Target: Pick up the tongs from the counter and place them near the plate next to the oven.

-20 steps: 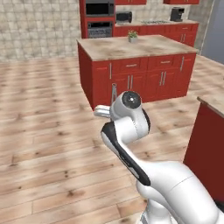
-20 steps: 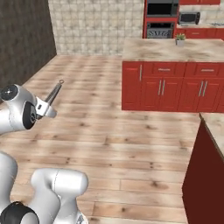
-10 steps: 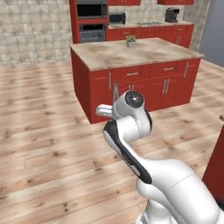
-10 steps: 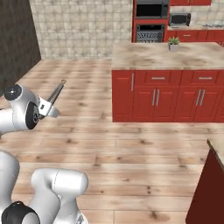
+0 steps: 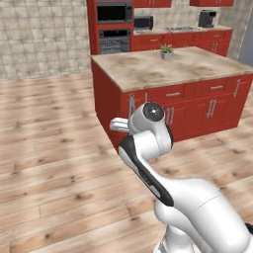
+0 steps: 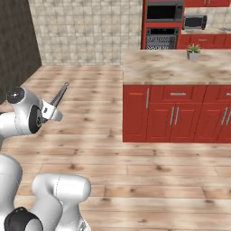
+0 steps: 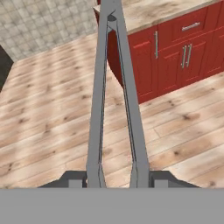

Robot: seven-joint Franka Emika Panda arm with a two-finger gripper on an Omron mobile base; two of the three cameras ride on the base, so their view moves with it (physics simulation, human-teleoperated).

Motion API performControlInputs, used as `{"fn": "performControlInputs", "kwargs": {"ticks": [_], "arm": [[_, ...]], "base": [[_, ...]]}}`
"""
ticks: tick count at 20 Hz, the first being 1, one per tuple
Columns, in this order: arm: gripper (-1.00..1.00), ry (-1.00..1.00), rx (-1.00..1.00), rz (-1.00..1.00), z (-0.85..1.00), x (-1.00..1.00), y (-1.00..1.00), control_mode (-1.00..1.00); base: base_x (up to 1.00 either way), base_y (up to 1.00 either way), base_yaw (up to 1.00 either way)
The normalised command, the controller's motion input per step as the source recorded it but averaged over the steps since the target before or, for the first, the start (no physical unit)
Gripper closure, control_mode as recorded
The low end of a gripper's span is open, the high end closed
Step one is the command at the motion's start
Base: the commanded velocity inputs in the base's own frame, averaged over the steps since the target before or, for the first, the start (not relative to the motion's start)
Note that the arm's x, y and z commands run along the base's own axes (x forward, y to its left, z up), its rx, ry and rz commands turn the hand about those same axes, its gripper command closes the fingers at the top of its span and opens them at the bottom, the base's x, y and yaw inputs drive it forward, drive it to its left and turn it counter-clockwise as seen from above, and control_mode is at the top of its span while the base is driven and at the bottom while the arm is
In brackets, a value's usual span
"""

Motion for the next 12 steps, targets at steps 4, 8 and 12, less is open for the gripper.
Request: {"fn": "performControlInputs", "kwargs": {"ticks": [4,8,12], "arm": [[1.00,0.00,0.00,0.00,0.00,0.00,0.00,1.00],[1.00,0.00,0.00,0.00,0.00,0.00,0.00,1.00],[1.00,0.00,0.00,0.00,0.00,0.00,0.00,1.00]], "base": [[1.00,0.91,0.04],[1.00,0.93,0.00],[1.00,0.85,0.00]]}}
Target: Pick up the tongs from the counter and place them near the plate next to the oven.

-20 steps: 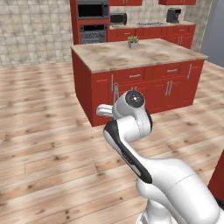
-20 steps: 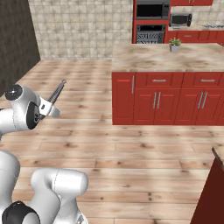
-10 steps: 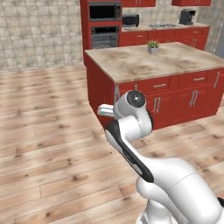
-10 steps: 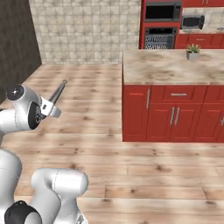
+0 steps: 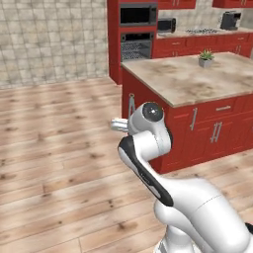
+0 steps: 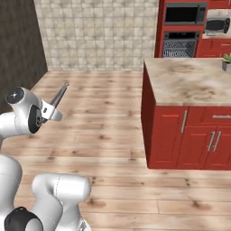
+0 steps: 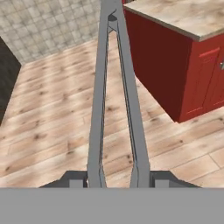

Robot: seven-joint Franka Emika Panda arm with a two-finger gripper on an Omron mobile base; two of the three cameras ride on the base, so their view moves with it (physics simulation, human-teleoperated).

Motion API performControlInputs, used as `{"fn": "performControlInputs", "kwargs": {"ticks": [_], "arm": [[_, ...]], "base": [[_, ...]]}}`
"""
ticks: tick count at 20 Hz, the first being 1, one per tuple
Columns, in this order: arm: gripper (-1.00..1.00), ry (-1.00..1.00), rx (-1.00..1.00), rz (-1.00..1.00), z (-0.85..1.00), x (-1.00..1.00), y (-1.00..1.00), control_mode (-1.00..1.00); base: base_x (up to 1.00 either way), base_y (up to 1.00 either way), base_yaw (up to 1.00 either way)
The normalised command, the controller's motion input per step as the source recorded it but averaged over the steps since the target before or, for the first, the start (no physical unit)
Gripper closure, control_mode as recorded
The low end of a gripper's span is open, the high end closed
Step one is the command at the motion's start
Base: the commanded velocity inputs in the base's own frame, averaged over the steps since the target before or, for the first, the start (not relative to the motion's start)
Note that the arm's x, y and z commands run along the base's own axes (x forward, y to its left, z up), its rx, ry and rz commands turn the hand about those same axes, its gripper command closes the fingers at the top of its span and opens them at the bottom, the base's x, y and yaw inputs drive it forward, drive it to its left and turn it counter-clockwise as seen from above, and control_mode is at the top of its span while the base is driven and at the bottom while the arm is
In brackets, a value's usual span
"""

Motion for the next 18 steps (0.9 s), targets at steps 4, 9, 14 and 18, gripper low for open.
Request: {"fn": "performControlInputs", "kwargs": {"ticks": [4,9,14,18], "arm": [[1.00,0.00,0.00,0.00,0.00,0.00,0.00,1.00],[1.00,0.00,0.00,0.00,0.00,0.00,0.00,1.00],[1.00,0.00,0.00,0.00,0.00,0.00,0.00,1.00],[1.00,0.00,0.00,0.00,0.00,0.00,0.00,1.00]], "base": [[1.00,0.76,0.00],[1.00,0.56,0.00],[1.00,0.32,0.00],[1.00,0.24,-0.03]]}}
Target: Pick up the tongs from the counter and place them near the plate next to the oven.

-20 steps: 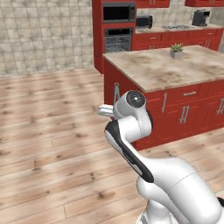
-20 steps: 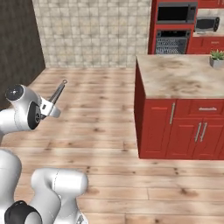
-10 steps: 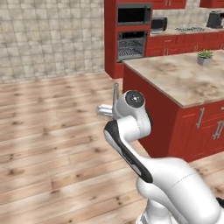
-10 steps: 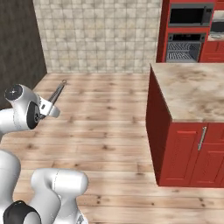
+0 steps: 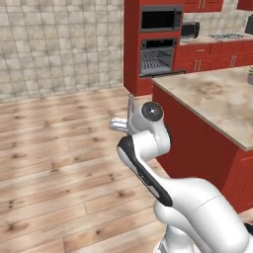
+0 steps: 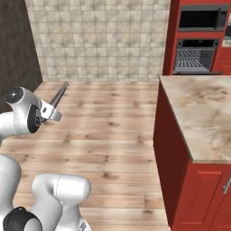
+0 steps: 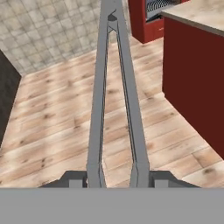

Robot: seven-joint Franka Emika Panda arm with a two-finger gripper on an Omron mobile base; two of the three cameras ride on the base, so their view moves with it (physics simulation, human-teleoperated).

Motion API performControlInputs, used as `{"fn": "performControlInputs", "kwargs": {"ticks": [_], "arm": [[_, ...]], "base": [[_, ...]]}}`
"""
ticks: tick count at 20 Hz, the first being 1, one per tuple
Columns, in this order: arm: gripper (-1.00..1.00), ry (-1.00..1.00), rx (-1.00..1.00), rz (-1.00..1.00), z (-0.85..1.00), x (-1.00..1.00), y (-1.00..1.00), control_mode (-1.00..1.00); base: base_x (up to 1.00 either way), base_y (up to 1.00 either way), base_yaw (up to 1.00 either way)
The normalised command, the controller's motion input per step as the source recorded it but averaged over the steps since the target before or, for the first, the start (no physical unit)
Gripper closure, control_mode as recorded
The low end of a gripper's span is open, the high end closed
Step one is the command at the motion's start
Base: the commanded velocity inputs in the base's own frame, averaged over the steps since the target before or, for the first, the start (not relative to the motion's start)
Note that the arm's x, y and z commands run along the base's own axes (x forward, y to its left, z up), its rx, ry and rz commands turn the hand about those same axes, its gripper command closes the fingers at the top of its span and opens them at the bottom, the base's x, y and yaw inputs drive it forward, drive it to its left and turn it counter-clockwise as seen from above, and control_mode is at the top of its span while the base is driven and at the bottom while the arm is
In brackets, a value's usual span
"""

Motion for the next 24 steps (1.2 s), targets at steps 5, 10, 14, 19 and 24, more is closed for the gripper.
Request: {"fn": "performControlInputs", "kwargs": {"ticks": [5,10,14,19,24], "arm": [[1.00,0.00,0.00,0.00,0.00,0.00,0.00,1.00],[1.00,0.00,0.00,0.00,0.00,0.00,0.00,1.00],[1.00,0.00,0.00,0.00,0.00,0.00,0.00,1.00],[1.00,0.00,0.00,0.00,0.00,0.00,0.00,1.00],[1.00,0.00,0.00,0.00,0.00,0.00,0.00,1.00]], "base": [[1.00,0.25,-0.03],[1.00,0.25,-0.03],[1.00,0.27,-0.03],[1.00,0.30,-0.05],[1.00,0.50,-0.04]]}}
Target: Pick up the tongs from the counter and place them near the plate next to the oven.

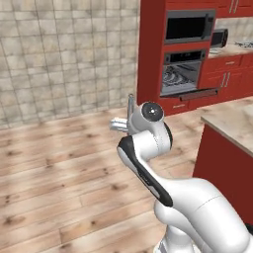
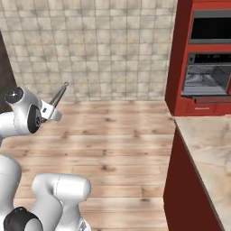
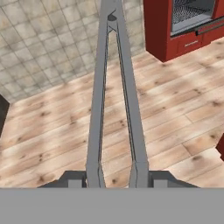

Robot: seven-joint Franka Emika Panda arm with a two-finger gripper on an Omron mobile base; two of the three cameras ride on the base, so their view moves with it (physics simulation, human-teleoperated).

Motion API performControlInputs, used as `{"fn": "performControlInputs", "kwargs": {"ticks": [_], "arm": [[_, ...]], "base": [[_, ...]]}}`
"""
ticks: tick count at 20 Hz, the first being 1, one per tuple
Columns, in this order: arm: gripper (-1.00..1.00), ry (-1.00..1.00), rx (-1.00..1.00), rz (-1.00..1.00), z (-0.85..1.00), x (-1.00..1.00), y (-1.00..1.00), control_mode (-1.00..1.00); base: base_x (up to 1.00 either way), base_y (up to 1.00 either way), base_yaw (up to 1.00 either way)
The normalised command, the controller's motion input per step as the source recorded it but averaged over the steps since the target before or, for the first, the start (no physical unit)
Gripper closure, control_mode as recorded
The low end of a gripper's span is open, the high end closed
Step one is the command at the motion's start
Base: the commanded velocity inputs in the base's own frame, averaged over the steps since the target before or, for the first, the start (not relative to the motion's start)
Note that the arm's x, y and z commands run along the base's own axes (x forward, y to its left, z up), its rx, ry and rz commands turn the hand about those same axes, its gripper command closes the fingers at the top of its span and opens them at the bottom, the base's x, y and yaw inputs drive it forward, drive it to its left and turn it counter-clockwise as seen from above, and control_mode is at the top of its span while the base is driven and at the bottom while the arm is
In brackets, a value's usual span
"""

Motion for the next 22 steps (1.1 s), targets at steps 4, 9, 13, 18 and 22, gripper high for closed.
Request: {"fn": "performControlInputs", "kwargs": {"ticks": [4,9,13,18,22], "arm": [[1.00,0.00,0.00,0.00,0.00,0.00,0.00,1.00],[1.00,0.00,0.00,0.00,0.00,0.00,0.00,1.00],[1.00,0.00,0.00,0.00,0.00,0.00,0.00,1.00],[1.00,0.00,0.00,0.00,0.00,0.00,0.00,1.00],[1.00,0.00,0.00,0.00,0.00,0.00,0.00,1.00]], "base": [[1.00,0.52,-0.08],[1.00,0.61,-0.18],[1.00,0.73,-0.40],[1.00,0.81,-0.55],[1.00,0.83,-0.65]]}}
